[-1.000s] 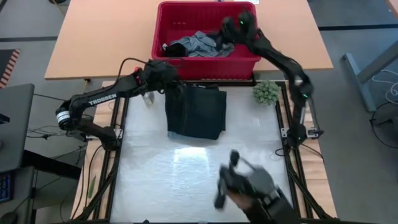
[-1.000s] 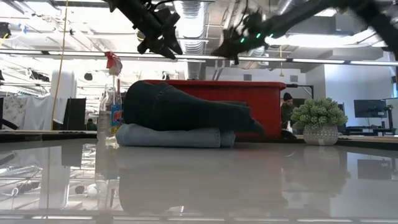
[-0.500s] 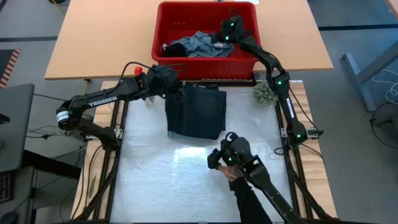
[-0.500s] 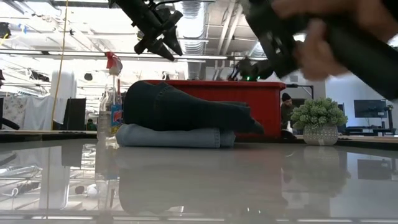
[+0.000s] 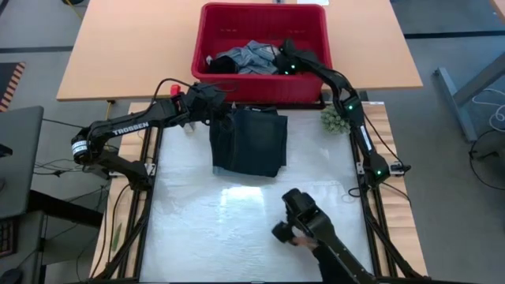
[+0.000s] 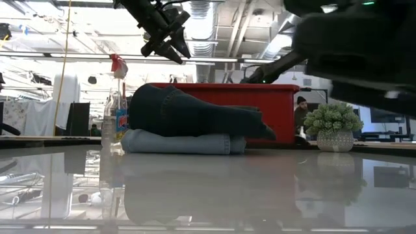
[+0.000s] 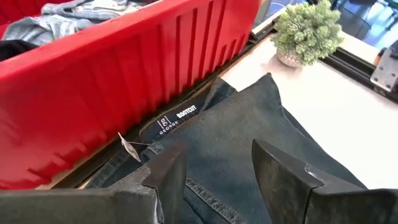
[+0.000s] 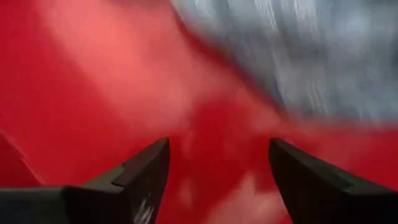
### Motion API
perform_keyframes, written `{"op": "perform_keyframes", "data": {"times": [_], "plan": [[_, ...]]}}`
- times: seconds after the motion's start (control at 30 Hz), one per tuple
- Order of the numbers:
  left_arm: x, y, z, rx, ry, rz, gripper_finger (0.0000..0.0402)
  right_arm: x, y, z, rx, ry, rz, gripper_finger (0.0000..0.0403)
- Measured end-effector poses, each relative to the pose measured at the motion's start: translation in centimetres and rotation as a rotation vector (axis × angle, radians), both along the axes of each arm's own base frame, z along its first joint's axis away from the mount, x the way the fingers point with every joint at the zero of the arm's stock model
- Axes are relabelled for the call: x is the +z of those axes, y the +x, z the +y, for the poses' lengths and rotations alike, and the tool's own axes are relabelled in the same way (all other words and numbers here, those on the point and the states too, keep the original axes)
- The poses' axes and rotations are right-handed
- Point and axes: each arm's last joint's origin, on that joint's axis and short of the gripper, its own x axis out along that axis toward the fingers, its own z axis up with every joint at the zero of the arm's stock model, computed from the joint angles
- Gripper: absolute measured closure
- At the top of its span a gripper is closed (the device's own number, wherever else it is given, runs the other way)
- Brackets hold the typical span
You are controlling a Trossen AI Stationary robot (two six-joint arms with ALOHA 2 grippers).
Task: Fold Laundry from Bin
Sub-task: Fold the blue long sleeve on the table
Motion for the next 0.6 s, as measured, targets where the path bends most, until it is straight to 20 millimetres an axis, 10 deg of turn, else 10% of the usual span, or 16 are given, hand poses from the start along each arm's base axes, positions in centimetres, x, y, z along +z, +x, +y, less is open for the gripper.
{"op": "perform_keyframes", "data": {"times": [0.33, 0.6], "plan": [[-0.1, 0.0, -0.1, -0.031, 0.019, 0.031, 0.0233, 1.5, -1.7, 0.3, 0.048, 0.029, 0.043, 0.0099], [-0.3, -0.1, -0.1, -0.058, 0.041, 0.078, 0.0233, 4.4, 3.2, 0.0, 0.14, -0.353, -0.156, 0.0099]]}}
